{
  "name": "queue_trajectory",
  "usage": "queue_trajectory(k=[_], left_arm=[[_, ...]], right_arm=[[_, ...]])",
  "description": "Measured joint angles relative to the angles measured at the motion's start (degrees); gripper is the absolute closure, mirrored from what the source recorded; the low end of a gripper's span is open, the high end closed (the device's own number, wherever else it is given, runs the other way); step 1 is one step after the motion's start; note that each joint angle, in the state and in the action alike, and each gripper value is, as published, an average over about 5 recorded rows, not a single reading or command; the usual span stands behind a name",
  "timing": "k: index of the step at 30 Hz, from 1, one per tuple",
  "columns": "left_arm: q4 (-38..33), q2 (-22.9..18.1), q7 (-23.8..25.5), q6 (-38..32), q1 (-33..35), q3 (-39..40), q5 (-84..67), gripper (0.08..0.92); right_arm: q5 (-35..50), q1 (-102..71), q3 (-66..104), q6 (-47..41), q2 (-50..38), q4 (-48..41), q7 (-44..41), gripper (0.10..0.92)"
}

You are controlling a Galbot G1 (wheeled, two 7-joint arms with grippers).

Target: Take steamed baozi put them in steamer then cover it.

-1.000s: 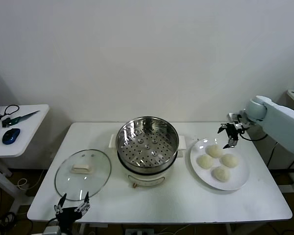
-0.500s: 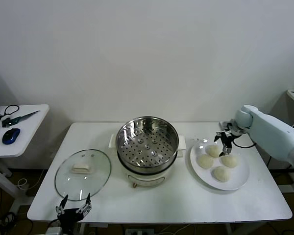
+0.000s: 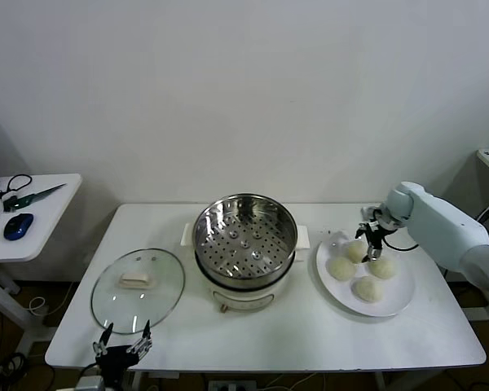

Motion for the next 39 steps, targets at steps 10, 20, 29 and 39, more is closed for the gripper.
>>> queue_trajectory(k=[10, 20, 29, 39], left_arm=[[-0.3, -0.2, -0.2, 0.1, 0.0, 0.0, 0.0, 0.177], [-0.7, -0.2, -0.3, -0.1, 0.4, -0.2, 0.0, 0.177], [-1.0, 0.2, -0.3, -0.1, 0.5, 0.1, 0.0, 0.177], [-1.5, 0.6, -0.3, -0.3, 0.7, 0.2, -0.1, 0.177]], right_arm=[[0.3, 0.4, -0.1, 0.2, 0.4, -0.5, -0.7, 0.346], [2.3, 6.4, -4.4, 1.9, -1.1, 3.9, -2.3, 0.343], [8.0, 26.1, -19.1, 7.2, -0.1, 16.6, -3.2, 0.344], [9.3, 40.9, -29.1, 16.1, 4.5, 36.0, 0.1, 0.347]])
